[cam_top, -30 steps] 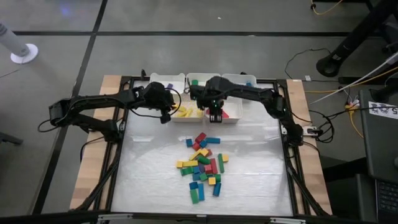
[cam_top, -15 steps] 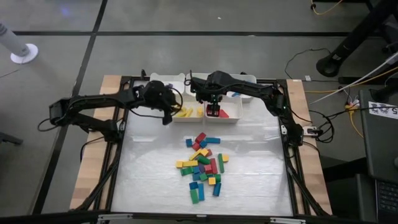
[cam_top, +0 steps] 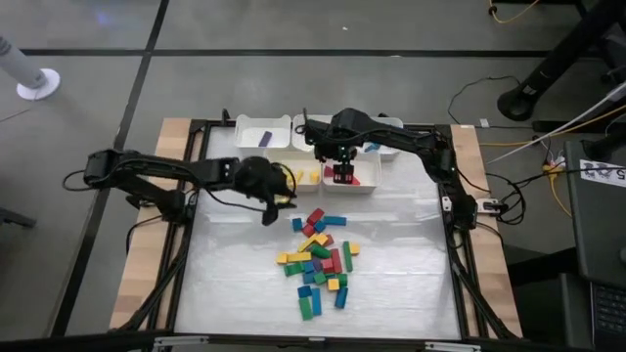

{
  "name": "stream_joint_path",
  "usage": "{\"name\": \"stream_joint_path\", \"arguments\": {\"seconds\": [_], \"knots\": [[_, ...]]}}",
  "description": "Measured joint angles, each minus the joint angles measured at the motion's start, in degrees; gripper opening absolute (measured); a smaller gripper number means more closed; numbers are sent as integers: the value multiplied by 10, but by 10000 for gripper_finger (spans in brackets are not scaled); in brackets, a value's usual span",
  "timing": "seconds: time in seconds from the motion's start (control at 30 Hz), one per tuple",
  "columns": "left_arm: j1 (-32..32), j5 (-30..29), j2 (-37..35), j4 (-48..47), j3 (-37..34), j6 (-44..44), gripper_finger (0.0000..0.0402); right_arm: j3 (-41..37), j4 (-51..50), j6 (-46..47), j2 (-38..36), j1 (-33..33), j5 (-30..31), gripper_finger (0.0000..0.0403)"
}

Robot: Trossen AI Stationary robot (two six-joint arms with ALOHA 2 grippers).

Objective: Sort blocks
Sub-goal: Put the blue block into the top right bin

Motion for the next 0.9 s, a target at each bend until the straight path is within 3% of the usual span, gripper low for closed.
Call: {"name": "stream_joint_path", "arguments": {"seconds": [0.13,0.3,0.47,0.6,0.7,0.9], "knots": [[-36,-3,37,18,0,25,182,-1,-1,-8,-30,0,-10,262],[-71,-4,86,24,0,109,208,-1,-2,-12,-69,0,-21,262],[-102,-32,141,25,0,180,212,-1,-1,-12,-100,0,-29,262],[-121,-96,176,26,0,242,212,-1,-1,-12,-117,0,-29,262],[-127,-133,194,33,0,258,212,-1,-1,-11,-123,0,-29,262],[-123,-138,227,48,0,257,212,-1,-1,-8,-123,0,-30,262]]}}
